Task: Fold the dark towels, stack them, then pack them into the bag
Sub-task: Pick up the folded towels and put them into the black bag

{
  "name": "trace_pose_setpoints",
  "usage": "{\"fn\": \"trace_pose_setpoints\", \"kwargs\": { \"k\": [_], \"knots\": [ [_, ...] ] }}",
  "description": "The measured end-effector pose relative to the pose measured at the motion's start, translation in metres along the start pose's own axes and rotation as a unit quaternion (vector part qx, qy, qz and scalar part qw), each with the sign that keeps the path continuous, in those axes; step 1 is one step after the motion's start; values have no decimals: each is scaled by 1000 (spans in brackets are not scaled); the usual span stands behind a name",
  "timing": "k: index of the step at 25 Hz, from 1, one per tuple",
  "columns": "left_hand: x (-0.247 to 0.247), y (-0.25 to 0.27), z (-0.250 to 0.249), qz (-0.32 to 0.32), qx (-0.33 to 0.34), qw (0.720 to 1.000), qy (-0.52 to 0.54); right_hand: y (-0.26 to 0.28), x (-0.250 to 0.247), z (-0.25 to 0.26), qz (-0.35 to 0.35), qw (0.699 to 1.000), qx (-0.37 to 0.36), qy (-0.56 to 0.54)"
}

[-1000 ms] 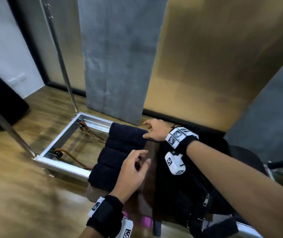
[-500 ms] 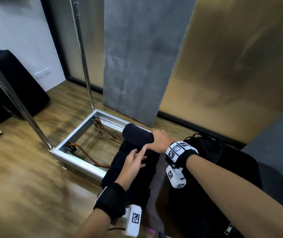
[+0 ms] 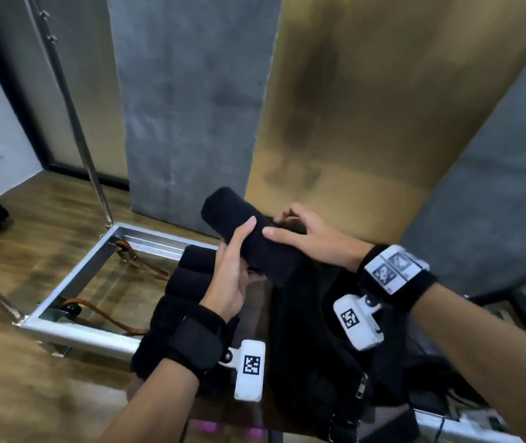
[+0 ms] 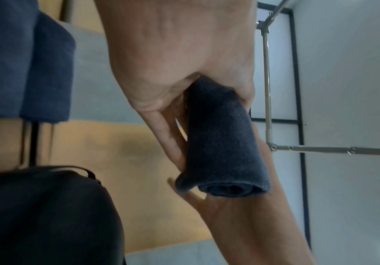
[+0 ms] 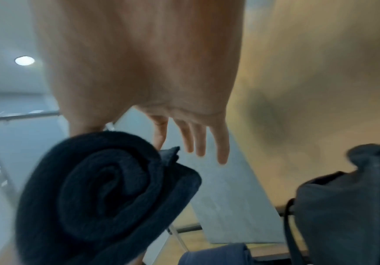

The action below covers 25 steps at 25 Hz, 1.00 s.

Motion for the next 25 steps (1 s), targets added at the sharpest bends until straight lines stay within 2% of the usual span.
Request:
{"fn": "trace_pose_setpoints", "kwargs": {
  "k": [2, 3, 5, 7, 9, 10, 11, 12, 13, 14, 16, 18, 19, 21, 23, 25],
  "knots": [
    [35, 13, 5, 47, 12, 999, -14, 19, -21, -23, 59, 988, 106, -97],
    [51, 19, 9, 68, 21, 997, -17, 31, -29, -32, 100, 979, 132, -118],
    [80, 35, 15, 113, 42, 992, -36, 53, -46, -47, 177, 969, 134, -106],
    [101, 46, 22, 152, 80, 982, -76, 68, -63, -61, 214, 966, 123, -70],
    [118, 54, 33, 187, 134, 963, -138, 75, -77, -78, 211, 968, 124, -57],
    [122, 57, 38, 188, 176, 943, -211, 76, -83, -88, 193, 973, 121, -44],
    [122, 57, 41, 171, 234, 900, -325, 76, -87, -100, 171, 977, 121, -28],
    [118, 57, 45, 147, 291, 825, -461, 78, -90, -114, 152, 980, 127, -18],
    [113, 59, 50, 137, 328, 737, -575, 80, -91, -128, 135, 981, 139, -18],
    [106, 60, 61, 156, 334, 664, -651, 82, -89, -142, 119, 981, 153, -27],
    [87, 68, 94, 256, 308, 551, -732, 86, -79, -164, 92, 978, 179, -49],
    [70, 79, 119, 342, 287, 466, -764, 90, -62, -179, 97, 974, 200, -48],
    [66, 83, 124, 364, 291, 445, -764, 92, -52, -185, 112, 971, 207, -41],
    [66, 88, 122, 373, 309, 447, -752, 99, -38, -197, 138, 965, 220, -20],
    [69, 89, 110, 332, 346, 449, -754, 108, -32, -210, 165, 959, 232, 13],
    [73, 86, 96, 266, 396, 418, -773, 119, -27, -217, 218, 947, 228, 59]
  ]
}}
Point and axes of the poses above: each hand's wrist, its own y-axis away from the middle knuckle, its own x-axis out of the palm, z = x × y, the point moved 10 cm from there along -y, towards the middle knuckle, and after that the axes turned 13 degrees about -z, right-handed, at the moved point
